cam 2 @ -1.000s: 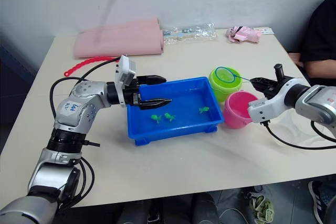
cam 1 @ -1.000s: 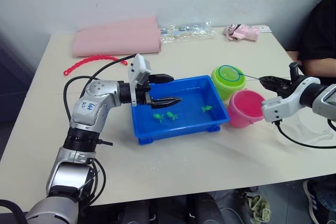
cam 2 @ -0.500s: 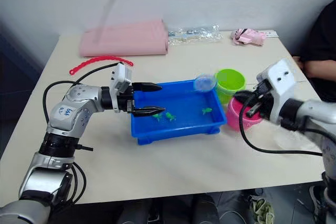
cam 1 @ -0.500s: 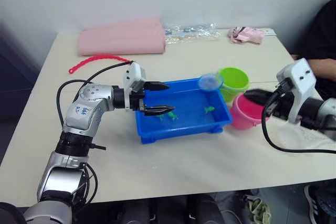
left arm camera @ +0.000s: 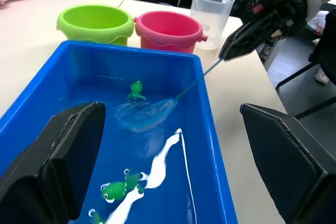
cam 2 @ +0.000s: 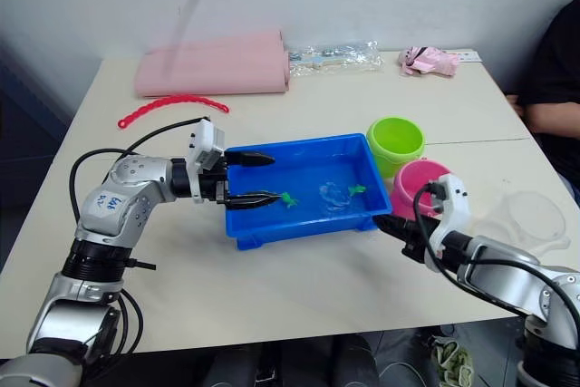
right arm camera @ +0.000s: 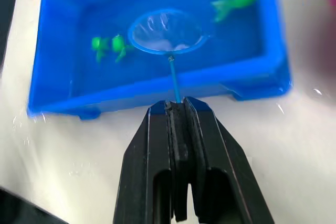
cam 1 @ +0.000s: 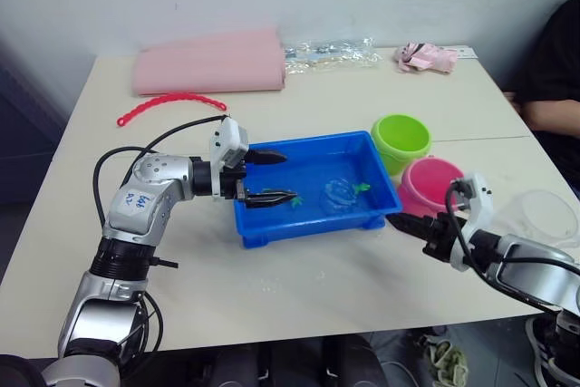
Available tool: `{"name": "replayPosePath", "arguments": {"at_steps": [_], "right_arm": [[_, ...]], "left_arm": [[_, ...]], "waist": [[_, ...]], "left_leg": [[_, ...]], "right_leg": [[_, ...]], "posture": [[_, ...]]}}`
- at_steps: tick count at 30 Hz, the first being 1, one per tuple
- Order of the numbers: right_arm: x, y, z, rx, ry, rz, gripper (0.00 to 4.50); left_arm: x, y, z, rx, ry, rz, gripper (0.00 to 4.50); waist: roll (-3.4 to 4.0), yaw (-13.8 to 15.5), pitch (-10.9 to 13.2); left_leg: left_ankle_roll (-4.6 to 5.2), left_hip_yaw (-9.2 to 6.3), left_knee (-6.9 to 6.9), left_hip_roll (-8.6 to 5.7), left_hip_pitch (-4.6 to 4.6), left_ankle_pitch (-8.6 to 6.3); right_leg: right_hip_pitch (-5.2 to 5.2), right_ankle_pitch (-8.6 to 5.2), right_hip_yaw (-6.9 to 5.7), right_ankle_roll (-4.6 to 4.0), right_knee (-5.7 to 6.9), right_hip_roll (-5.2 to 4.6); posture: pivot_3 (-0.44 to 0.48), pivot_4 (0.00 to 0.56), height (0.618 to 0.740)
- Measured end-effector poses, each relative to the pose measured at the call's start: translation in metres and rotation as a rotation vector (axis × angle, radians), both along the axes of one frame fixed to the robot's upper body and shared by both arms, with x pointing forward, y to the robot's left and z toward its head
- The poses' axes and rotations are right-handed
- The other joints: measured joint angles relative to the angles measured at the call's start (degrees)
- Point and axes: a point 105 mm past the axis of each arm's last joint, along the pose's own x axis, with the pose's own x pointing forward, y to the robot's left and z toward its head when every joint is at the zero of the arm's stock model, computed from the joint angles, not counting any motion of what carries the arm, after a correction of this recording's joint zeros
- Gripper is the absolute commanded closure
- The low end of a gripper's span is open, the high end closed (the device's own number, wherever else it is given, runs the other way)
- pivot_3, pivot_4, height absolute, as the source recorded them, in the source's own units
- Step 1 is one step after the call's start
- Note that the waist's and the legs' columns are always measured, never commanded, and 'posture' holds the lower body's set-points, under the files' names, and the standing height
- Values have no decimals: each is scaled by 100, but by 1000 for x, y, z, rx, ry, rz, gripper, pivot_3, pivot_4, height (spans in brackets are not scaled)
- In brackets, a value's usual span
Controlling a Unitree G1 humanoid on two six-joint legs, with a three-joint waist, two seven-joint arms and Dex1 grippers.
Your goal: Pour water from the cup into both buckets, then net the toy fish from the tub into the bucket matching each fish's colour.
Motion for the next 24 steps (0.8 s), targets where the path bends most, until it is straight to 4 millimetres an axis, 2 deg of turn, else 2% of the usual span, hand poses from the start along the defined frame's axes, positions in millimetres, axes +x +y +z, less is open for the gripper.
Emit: {"name": "replayPosePath", "arguments": {"at_steps": [7, 11, 19, 21, 24], "right_arm": [[7, 2, -2, 38, 36, -76, 4500], [16, -9, 5, -14, 37, -141, 4500], [18, -8, 8, -33, 31, -115, 4500], [14, 5, 4, -29, 36, -42, 4500], [9, 4, 0, -59, 49, -3, 4500]], "left_arm": [[1, 1, 1, -5, -5, 18, 13], [-2, 1, -3, -9, -1, 27, 13], [-2, 1, -2, -12, -4, 31, 13], [-2, 1, -2, -13, -5, 31, 13], [-1, 1, -1, -14, -8, 33, 13]], "waist": [[0, 15, 0], [0, 35, 0], [0, 34, 0], [1, 33, 0], [0, 38, 0]], "left_leg": [[-2, 0, -3, 4, -1, 1], [0, -3, -1, 3, -6, 2], [0, -3, -1, 3, -6, 2], [0, -3, -1, 3, -7, 2], [1, -5, -1, 3, -8, 2]], "right_leg": [[-2, 0, 3, 0, -1, 3], [-2, 1, 0, 1, -3, 1], [-2, 1, -1, 1, -3, 2], [-2, 1, -1, 1, -3, 1], [-2, 1, -2, 1, -4, 1]], "posture": [[0, 150, 738], [0, 150, 738], [0, 150, 738], [0, 150, 738], [0, 150, 738]]}}
